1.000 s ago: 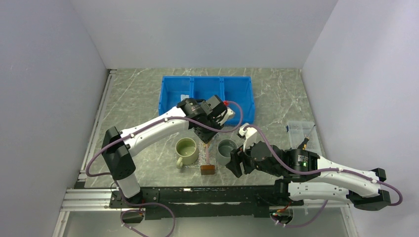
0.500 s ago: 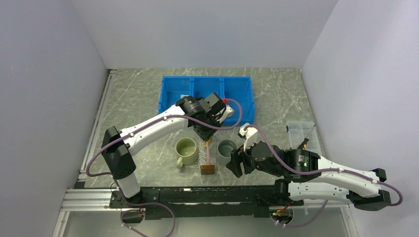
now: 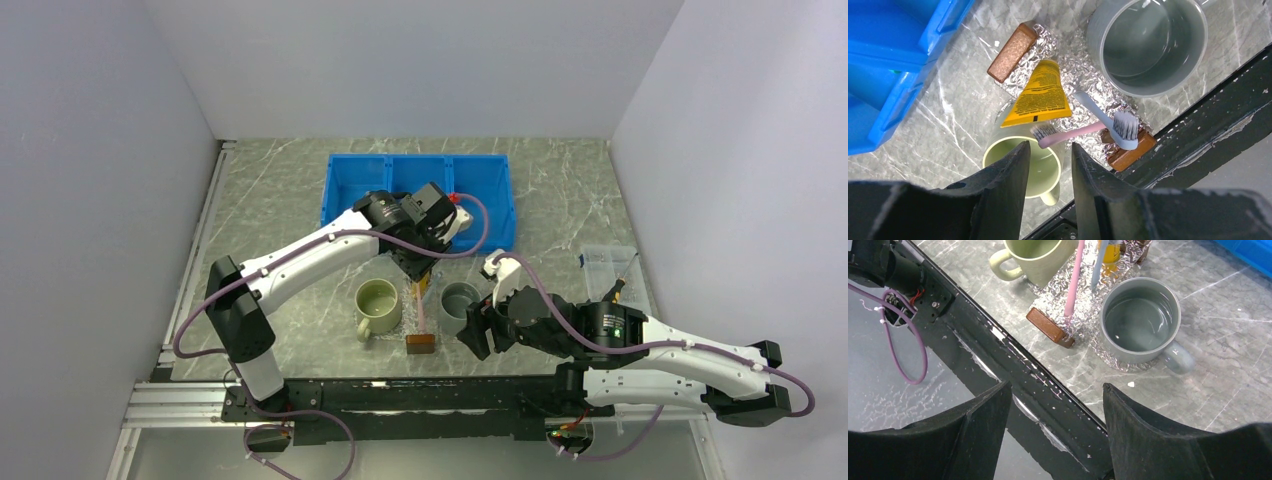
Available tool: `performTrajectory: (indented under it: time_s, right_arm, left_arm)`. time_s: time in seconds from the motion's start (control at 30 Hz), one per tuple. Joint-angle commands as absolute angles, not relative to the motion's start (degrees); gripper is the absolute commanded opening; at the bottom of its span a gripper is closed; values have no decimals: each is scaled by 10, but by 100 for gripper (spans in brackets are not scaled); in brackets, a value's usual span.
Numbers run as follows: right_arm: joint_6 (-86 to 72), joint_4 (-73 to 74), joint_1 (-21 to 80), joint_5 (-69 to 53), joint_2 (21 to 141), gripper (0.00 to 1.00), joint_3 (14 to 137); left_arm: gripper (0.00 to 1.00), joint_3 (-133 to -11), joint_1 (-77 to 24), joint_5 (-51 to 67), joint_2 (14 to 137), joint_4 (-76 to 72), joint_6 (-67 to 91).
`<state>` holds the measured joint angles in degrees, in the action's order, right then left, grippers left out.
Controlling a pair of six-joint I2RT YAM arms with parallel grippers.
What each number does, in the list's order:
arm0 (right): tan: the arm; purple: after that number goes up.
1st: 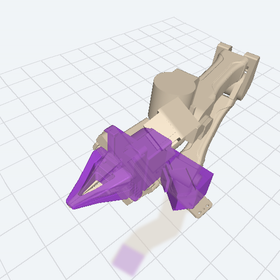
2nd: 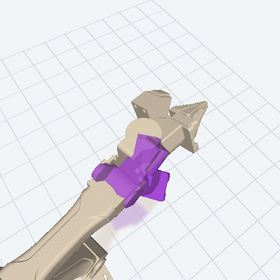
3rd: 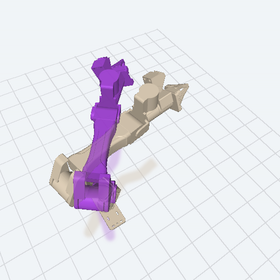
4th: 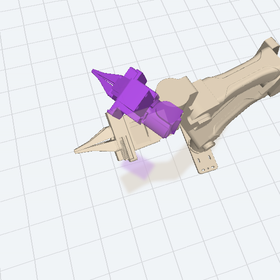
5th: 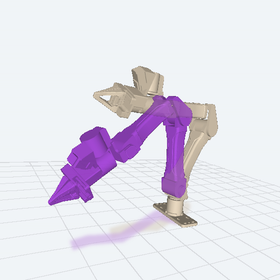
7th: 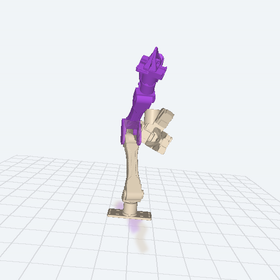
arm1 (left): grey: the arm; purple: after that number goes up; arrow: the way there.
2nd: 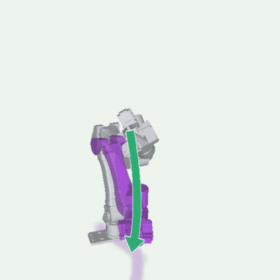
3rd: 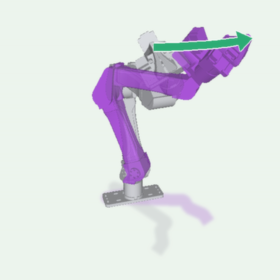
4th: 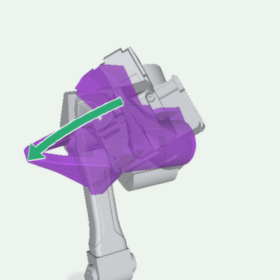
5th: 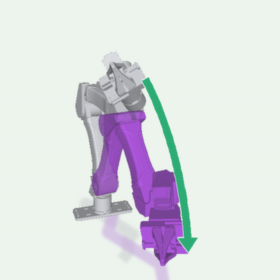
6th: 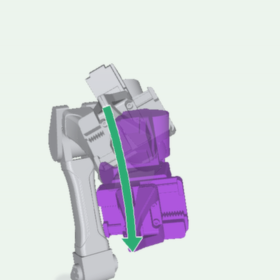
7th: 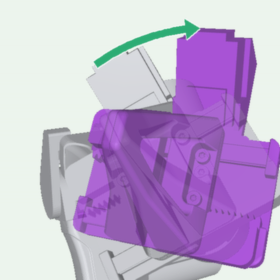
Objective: Prepare toiletry sets of a toothbrush and toothpaste on the tray
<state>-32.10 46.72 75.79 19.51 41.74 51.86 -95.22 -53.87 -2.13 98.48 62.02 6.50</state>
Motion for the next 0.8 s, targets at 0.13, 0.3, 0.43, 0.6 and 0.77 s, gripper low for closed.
performTrajectory:
  time_s: [0.13,0.3,0.43,0.6,0.77]
  right_arm:
    - [-311,452,759,215,421,70,535]
    - [-308,457,760,240,432,70,553]
    - [-310,467,759,269,447,72,576]
    - [-305,464,759,315,456,78,594]
    - [-296,458,759,345,461,81,609]
  left_arm:
    - [44,-986,-537,-59,941,621,58]
    - [47,-977,-536,-86,898,609,63]
    - [50,-958,-536,-109,854,593,66]
    - [60,-915,-536,-143,789,561,69]
    - [67,-871,-535,-160,724,542,70]
